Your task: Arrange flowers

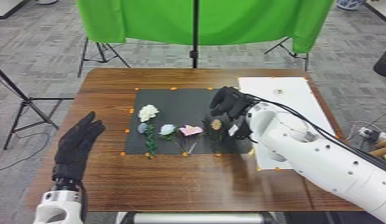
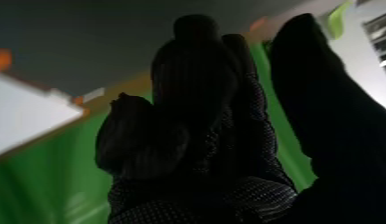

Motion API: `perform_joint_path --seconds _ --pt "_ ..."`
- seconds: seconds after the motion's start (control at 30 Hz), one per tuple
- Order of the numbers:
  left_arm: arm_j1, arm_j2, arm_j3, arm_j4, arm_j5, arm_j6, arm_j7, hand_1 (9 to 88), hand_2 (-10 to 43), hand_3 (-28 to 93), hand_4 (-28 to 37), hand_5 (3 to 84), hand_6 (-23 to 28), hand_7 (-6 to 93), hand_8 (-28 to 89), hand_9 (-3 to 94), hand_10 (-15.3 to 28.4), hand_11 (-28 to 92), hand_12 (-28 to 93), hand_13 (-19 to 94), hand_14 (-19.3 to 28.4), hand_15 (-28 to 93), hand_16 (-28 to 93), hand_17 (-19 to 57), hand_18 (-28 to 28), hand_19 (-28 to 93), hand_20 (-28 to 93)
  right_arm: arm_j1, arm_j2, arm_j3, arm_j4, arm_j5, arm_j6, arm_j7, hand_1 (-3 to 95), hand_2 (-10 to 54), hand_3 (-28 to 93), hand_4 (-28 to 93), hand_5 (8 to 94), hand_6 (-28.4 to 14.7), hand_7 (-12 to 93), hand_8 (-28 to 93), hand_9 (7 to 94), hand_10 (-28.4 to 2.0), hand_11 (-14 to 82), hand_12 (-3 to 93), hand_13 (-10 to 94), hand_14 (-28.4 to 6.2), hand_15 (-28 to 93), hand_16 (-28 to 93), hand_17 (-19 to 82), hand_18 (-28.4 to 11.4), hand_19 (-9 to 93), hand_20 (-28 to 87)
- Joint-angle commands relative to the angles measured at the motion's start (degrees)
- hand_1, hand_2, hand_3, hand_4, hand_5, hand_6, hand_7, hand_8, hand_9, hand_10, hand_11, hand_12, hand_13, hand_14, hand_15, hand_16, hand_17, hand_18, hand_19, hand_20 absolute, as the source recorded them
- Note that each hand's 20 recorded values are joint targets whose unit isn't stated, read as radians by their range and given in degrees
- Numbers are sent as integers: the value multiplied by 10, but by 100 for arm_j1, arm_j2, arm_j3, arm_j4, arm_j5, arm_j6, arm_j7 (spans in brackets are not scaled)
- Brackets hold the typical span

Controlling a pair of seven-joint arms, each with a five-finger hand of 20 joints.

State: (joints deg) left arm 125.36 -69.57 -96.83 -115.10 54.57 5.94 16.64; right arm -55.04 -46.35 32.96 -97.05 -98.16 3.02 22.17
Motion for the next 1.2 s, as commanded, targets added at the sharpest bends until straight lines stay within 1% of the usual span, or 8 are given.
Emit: perform_joint_path --seconds 0.03,0.17,0.3,0.67,0.83,0.97,1.03,1.2 --pt "72 -38 4 8 23 15 -35 220 -13 685 -249 413 37 64 -46 397 118 118 158 301 158 137 56 6 139 34 181 292 35 384 684 -1715 878 952 434 -95 643 -169 585 -7 146 -82 640 -153 153 196 835 -58 546 325 566 -132 932 458" --pt "113 -38 -6 -10 15 25 -34 220 -13 685 -249 413 37 65 -47 397 117 120 159 301 159 138 56 7 139 33 181 409 109 471 1112 -1875 151 1320 414 -95 646 -167 510 -25 107 -71 519 -171 89 185 798 -74 553 313 543 -140 925 443" --pt "96 -26 -3 -4 19 18 -34 220 -13 685 -249 414 38 65 -47 397 117 120 158 301 159 138 55 6 139 33 182 487 72 400 1608 -1767 -383 1461 402 -95 649 -169 472 -43 78 -66 466 -181 55 176 778 -81 546 297 532 -149 915 431" --pt "26 1 20 27 17 -23 -65 220 -13 685 -250 414 38 64 -47 397 117 119 158 301 160 139 55 6 139 34 182 583 -356 40 2954 -1760 -28 1420 417 -95 651 -191 447 -26 88 -63 456 -183 53 160 789 -72 543 275 534 -143 908 407" --pt "57 -4 9 17 15 -35 -67 220 -13 684 -250 414 38 64 -47 398 118 119 158 302 159 138 55 7 139 34 181 547 -401 -272 3312 -1905 1103 1122 473 -95 660 -208 499 1 130 -84 544 -151 80 162 830 -51 544 281 571 -121 922 395" --pt "51 0 5 18 11 -19 -68 220 -13 685 -250 414 38 64 -47 397 117 119 158 301 160 139 55 6 138 33 181 504 -329 -484 3351 -1970 1906 928 575 -95 569 -225 674 26 186 -4 739 -114 127 198 886 -33 544 301 615 -107 932 435" --pt "63 -3 -1 14 9 -24 -55 220 -14 685 -250 414 37 65 -46 397 117 118 158 301 160 138 55 7 139 33 181 441 -228 -432 3149 -2010 1977 848 601 -95 557 -227 764 30 194 39 845 -96 90 281 909 -24 542 313 637 -106 932 467" --pt "96 -20 -13 4 12 -25 -14 219 -12 684 -250 414 37 65 -47 398 118 119 158 301 161 139 55 7 138 33 181 180 308 -187 1875 -1807 1682 762 608 -95 565 -225 793 30 196 48 882 -86 85 307 920 -18 541 318 650 -101 932 482"
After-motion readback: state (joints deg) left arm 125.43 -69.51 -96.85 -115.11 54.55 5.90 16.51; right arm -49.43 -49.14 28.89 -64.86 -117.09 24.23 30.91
